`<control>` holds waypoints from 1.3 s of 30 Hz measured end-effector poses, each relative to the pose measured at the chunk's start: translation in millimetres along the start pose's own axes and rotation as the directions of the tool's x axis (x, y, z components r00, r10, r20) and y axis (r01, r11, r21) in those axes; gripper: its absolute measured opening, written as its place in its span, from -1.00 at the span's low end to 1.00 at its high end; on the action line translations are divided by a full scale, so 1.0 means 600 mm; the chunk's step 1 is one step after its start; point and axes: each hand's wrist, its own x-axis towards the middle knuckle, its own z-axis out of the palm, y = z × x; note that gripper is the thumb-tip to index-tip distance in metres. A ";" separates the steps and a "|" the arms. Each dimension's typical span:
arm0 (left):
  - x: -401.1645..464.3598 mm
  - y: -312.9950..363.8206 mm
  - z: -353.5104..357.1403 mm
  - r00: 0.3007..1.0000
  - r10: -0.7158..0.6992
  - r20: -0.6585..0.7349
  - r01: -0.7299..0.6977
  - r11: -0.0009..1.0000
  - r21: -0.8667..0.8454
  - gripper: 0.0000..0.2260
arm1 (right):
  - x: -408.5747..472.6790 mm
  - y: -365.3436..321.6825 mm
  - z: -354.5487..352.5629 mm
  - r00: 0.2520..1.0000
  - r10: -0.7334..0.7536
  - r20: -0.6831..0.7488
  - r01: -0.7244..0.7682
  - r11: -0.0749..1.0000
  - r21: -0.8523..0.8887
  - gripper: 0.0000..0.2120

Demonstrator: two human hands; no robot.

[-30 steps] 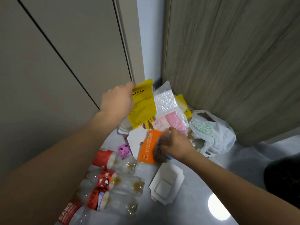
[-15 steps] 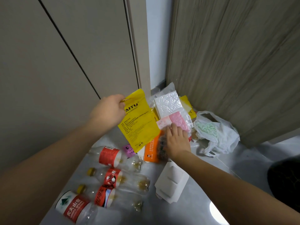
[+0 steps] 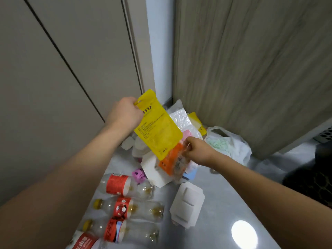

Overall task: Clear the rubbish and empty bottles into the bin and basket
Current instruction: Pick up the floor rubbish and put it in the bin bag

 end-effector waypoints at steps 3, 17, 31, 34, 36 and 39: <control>0.023 0.053 -0.025 0.989 0.039 -0.140 -0.047 0.997 -0.060 -0.84 | -0.042 -0.004 -0.067 0.994 0.047 -0.098 -0.042 0.998 0.044 -0.91; -0.125 0.412 -0.012 0.727 0.661 -0.186 -0.681 0.729 -0.069 -0.91 | -0.304 0.099 -0.372 0.933 0.207 -0.293 -0.274 0.939 -0.207 -0.90; -0.298 0.679 0.068 0.504 0.842 -0.192 -0.860 0.509 -0.024 -0.86 | -0.507 0.311 -0.555 0.822 0.363 -0.439 -0.415 0.909 -0.025 -0.87; -0.323 0.724 0.107 0.516 0.847 -0.127 -0.851 0.524 0.039 -0.85 | -0.521 0.362 -0.551 0.808 0.420 -0.413 -0.486 0.872 -0.065 -0.93; -0.340 0.746 0.136 0.519 0.854 -0.039 -0.848 0.520 0.102 -0.85 | -0.523 0.388 -0.534 0.814 0.440 -0.379 -0.513 0.850 -0.116 -0.98; -0.356 0.767 0.178 0.511 0.852 0.115 -0.854 0.487 0.182 -0.93 | -0.514 0.419 -0.515 0.822 0.485 -0.299 -0.541 0.828 -0.143 -0.90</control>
